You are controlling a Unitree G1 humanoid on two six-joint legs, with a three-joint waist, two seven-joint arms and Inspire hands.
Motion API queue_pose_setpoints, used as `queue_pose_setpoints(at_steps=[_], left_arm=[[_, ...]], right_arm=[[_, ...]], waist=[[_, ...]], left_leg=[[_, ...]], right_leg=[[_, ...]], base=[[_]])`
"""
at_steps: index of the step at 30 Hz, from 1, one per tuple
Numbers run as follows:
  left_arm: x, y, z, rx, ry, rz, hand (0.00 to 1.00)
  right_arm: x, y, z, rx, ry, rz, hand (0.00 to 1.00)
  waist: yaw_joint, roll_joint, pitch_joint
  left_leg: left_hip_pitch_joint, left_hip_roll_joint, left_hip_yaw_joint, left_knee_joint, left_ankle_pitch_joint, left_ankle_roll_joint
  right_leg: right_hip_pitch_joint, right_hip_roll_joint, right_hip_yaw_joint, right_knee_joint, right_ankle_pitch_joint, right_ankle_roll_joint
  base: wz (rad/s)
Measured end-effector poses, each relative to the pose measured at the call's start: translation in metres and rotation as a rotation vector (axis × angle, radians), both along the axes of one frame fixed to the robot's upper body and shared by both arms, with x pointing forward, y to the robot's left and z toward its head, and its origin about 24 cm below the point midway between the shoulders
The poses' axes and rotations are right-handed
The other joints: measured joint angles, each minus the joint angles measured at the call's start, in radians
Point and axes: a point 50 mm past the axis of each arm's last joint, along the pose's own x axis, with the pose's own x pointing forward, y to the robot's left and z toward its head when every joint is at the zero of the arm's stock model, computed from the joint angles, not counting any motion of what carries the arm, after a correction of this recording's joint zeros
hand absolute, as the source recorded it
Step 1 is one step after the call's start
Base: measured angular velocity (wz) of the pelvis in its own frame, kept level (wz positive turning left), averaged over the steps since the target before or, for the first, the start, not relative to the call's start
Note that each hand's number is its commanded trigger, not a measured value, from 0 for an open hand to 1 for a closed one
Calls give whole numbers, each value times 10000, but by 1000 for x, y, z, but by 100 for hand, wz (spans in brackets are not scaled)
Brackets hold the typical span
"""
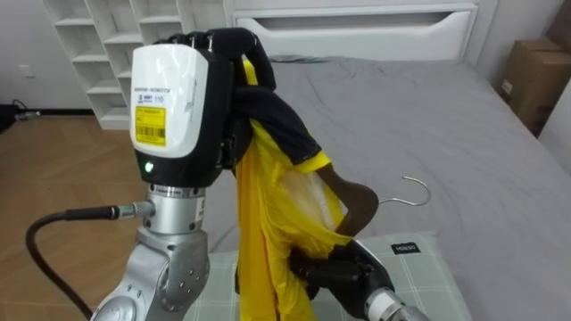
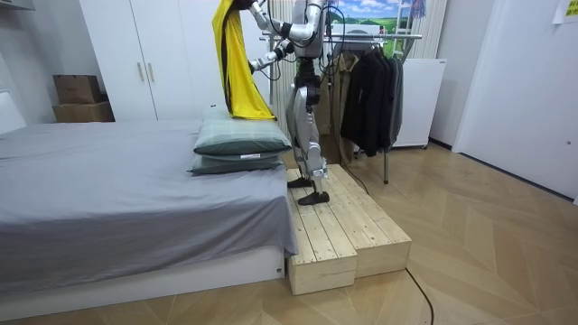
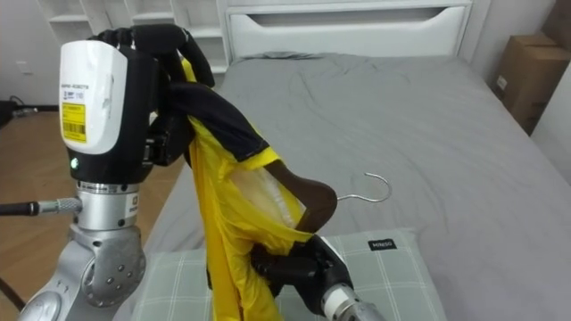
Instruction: Hang clothes
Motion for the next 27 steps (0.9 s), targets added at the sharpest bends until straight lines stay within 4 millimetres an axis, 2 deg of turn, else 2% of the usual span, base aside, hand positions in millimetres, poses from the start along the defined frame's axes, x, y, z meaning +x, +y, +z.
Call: queue_pose_setpoints(at_steps=[17, 24, 26, 27], left_arm=[[0, -1, -1, 27, 64, -35, 100], [3, -1, -8, 245, 376, -65, 100], [4, 0, -10, 288, 468, -23, 60], [4, 0, -11, 296, 480, -18, 1]], right_arm=[[-3, 0, -3, 55, 82, 46, 100], [-8, -3, -8, -30, 349, 110, 100], [-8, -5, -8, -161, 312, 91, 100], [-8, -6, -8, -194, 298, 91, 100]], waist=[[4, -66, 16], [-109, -67, 19], [-145, -68, 19], [-164, -67, 19]], left_leg=[[63, 7, 40, -39, 0, 0], [121, -12, 46, -90, -3, 1], [108, -15, 49, -114, -3, 1], [104, -14, 49, -115, -3, 1]], right_leg=[[25, 1, 9, -3, 0, 0], [106, 11, 11, -40, -4, 6], [114, 24, 5, -82, -4, 6], [119, 27, 5, -103, -4, 6]], base=[[0], [0], [0], [0]])
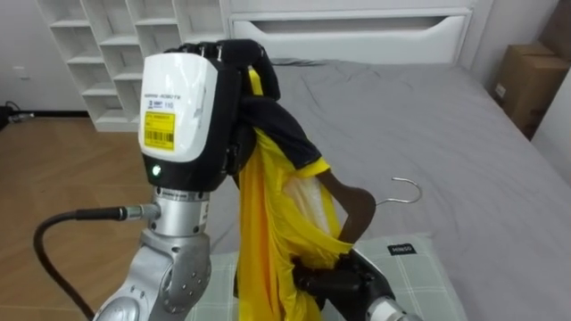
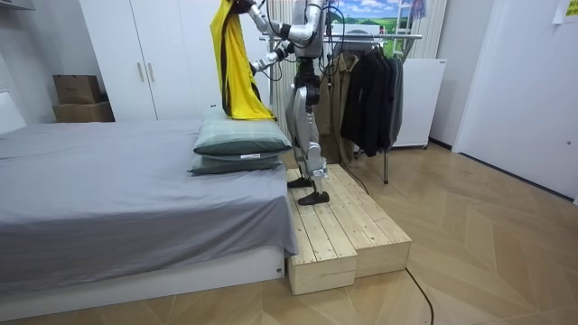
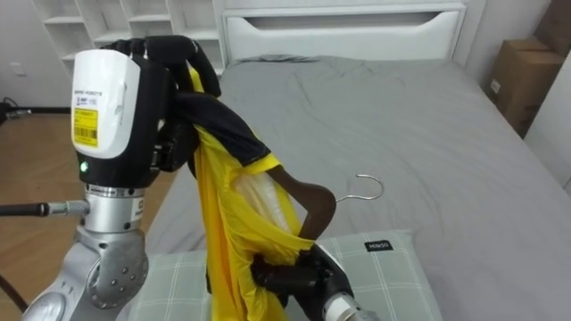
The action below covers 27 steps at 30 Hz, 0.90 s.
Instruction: Hang clothes
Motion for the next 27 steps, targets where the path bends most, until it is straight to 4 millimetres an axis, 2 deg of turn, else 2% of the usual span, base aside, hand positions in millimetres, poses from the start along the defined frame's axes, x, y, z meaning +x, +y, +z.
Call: queue_pose_setpoints(at_steps=[9, 17, 27], left_arm=[[2, 6, -4, 331, 174, 138, 0], [3, 7, -6, 43, 373, 64, 0], [5, 8, -13, 53, 613, -112, 0]], right_arm=[[1, -13, 0, -1093, -175, 105, 100], [-1, -14, -2, -1275, -148, 117, 100], [2, -21, 0, -1612, -223, -337, 100]], waist=[[-77, -27, -17], [-77, -190, -29], [-84, -192, -31]], left_leg=[[45, 13, 76, 10, 1, -2], [61, 15, 101, 11, 1, -1], [127, 18, 125, 22, 1, -1]], right_leg=[[9, 2, 25, -47, 0, 0], [11, 18, 137, -35, 1, -1], [68, 46, 215, -33, 2, -2]], base=[[-1], [0], [0]])
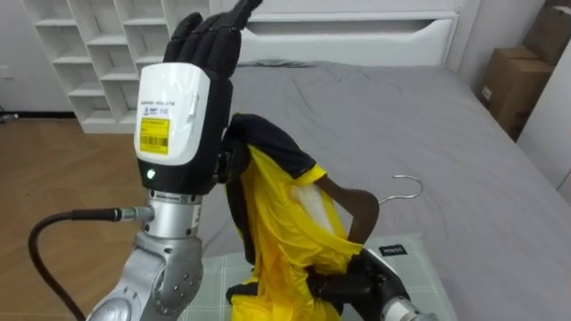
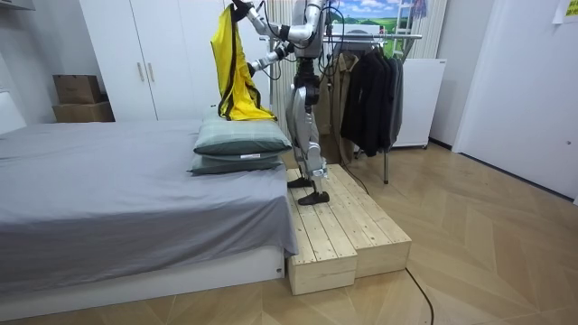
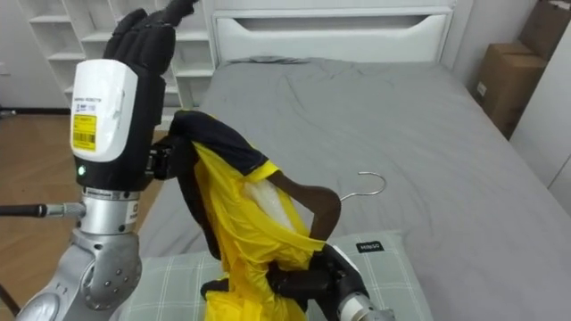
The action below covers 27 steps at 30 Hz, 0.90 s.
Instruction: Hang clothes
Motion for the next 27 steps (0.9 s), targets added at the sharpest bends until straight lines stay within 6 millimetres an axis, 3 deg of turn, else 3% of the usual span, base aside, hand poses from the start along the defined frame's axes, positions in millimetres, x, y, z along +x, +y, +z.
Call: queue_pose_setpoints(at_steps=[12, 19, 22, 27], left_arm=[[3, 2, -7, 97, 353, 36, 0], [0, 18, -25, -82, 1296, 2, 0], [3, 28, -27, -611, 1635, 204, 0], [6, 37, -30, -814, 1830, 552, 0]], right_arm=[[6, -18, 7, -768, -390, -618, 100], [16, -51, 32, -2992, -1631, -246, 100], [22, -60, 47, -3219, -2169, -594, 100], [29, -75, 56, -3227, -2193, -1436, 100]], waist=[[-48, 12, -4], [-7, -29, -9], [-33, -143, -19], [-88, -469, -147]], left_leg=[[121, 18, -18, -4, 0, 0], [113, -1, 193, -77, -1, 5], [65, 7, 248, -56, 2, 4], [72, 27, 260, -32, 3, 4]], right_leg=[[122, -34, -17, -5, 1, 0], [-92, -7, 194, 183, -9, 20], [-166, -15, 249, 201, -9, 18], [-165, -58, 196, 210, -7, 14]], base=[[0], [-8], [-8], [0]])
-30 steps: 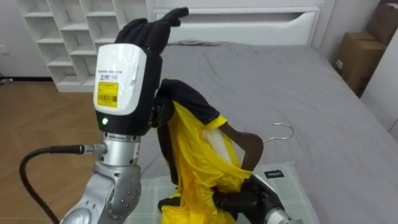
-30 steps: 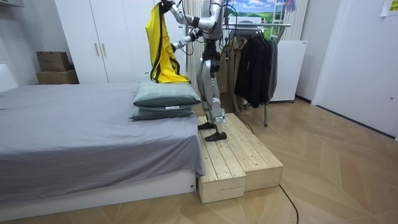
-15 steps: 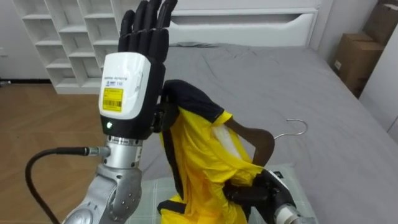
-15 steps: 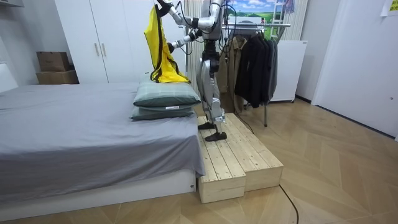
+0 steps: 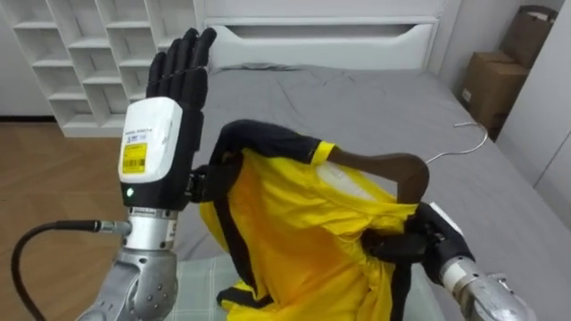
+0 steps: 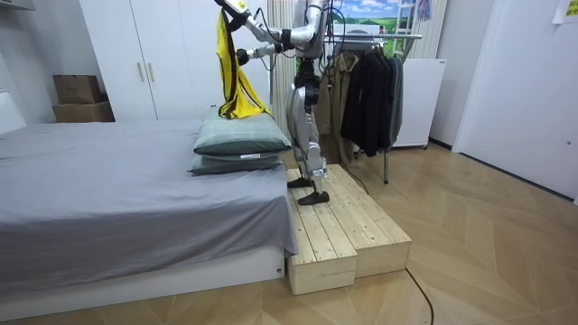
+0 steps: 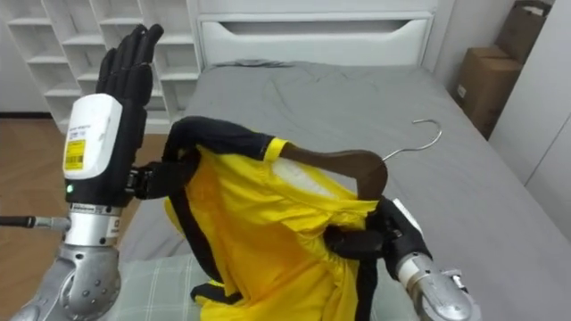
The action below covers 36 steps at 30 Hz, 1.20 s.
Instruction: Hang clothes
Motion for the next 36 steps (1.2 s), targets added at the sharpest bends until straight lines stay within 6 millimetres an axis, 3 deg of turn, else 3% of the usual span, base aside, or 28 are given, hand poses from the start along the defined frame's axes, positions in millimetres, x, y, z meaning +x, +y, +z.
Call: queue_pose_setpoints(at_steps=[4, 9, 16, 21, 29, 36], left_arm=[[4, 12, -9, -165, 465, 473, 0], [7, 18, -22, -202, 1289, 736, 0], [7, 18, -40, 16, 2823, 606, 0], [4, 20, -75, -514, 5079, 469, 0], [-34, 29, -141, -1087, 9221, 145, 0], [-58, 27, -164, -1084, 11133, -567, 0]], right_arm=[[15, 0, 18, -250, -479, 29, 100], [30, 5, 38, -1099, -1128, 346, 100], [47, 11, 66, -2288, -1870, 857, 100], [52, 14, 74, -2707, -2116, 969, 100], [52, 14, 74, -2520, -2067, 1085, 100], [51, 13, 75, -2031, -2081, 1087, 100]], waist=[[-170, -53, 4], [-202, -234, 95], [-257, -241, 93], [-312, -254, 86], [-327, -319, 86], [-373, -475, 74]], left_leg=[[55, 23, 63, -7, 0, 0], [-10, 32, 124, -37, -2, 3], [-235, -9, 113, -72, 13, 33], [-165, 80, 126, -78, 15, 29], [-190, 60, 141, -127, 15, 30], [-352, 41, -23, -66, 14, 30]], right_leg=[[1, 0, 5, 82, 3, 7], [-86, 22, 110, 95, 1, 9], [-251, 66, 128, 83, 9, 14], [-239, -17, 29, 93, 6, 16], [-209, 5, -49, -40, 7, 18], [-220, -3, -254, -52, 7, 17]], base=[[-3], [-3], [2], [0], [0], [9]])
